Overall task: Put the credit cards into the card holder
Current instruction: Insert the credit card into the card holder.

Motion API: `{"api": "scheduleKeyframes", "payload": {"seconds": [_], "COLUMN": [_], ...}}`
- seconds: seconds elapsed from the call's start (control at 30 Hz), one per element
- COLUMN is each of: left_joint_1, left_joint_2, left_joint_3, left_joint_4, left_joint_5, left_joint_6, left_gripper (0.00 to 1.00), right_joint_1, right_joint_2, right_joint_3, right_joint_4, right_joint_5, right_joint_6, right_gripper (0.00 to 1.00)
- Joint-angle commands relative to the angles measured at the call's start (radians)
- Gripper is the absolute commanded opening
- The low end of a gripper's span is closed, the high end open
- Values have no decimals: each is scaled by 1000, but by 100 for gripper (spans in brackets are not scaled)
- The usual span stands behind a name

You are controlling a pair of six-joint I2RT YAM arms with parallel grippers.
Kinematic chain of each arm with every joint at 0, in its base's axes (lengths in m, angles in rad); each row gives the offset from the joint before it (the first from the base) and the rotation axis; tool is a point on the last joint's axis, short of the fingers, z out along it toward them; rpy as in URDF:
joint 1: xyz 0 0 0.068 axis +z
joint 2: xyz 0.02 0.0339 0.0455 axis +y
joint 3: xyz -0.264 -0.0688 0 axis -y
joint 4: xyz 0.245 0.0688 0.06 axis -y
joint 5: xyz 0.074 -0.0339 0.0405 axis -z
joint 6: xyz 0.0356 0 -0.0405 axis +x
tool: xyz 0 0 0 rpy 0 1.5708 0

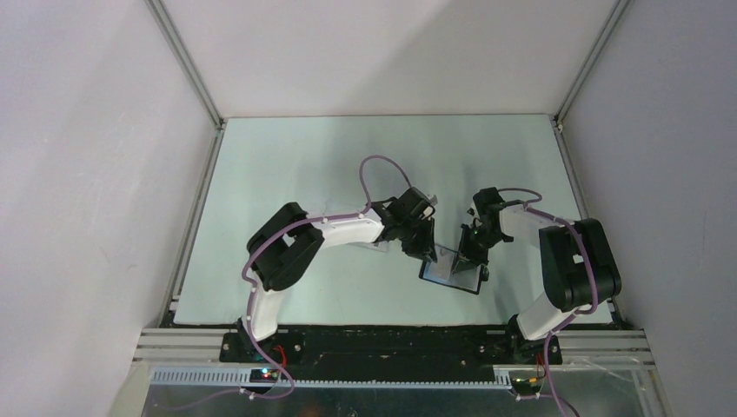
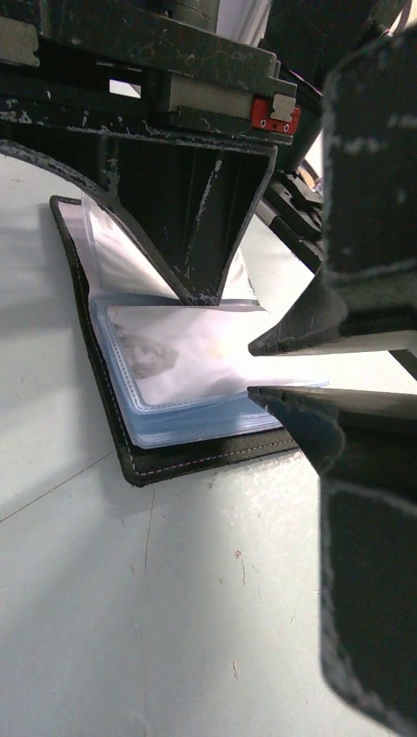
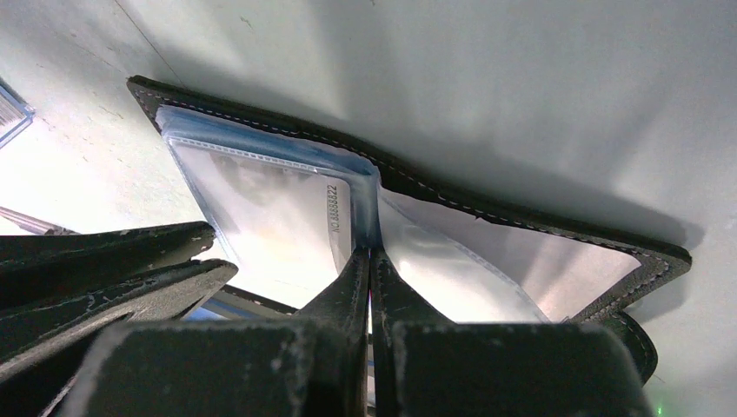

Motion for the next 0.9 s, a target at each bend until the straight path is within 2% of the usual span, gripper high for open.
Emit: {"api": "scheduleKeyframes", "payload": {"seconds": [0.0,0.33,0.87], "left_joint_1": [-22,-23,-25], "left_joint_2": [-41,-59,-64], "left_joint_3": [52,-4,-34], "left_joint_4": [45,204,339], "left_joint_5": [49,136,220], "left_joint_6": [15,-63,-123], "left_gripper": [21,21,22], "right_joint_1": [26,14,-22], "right_joint_2": [15,-38,-110], "right_joint_3": [-1,15,24], "right_joint_4": [21,1,-11], "right_joint_5": [-13,-24,-41], "right_joint_6": [-10,-9,-4], "right_gripper": [0,0,0]}}
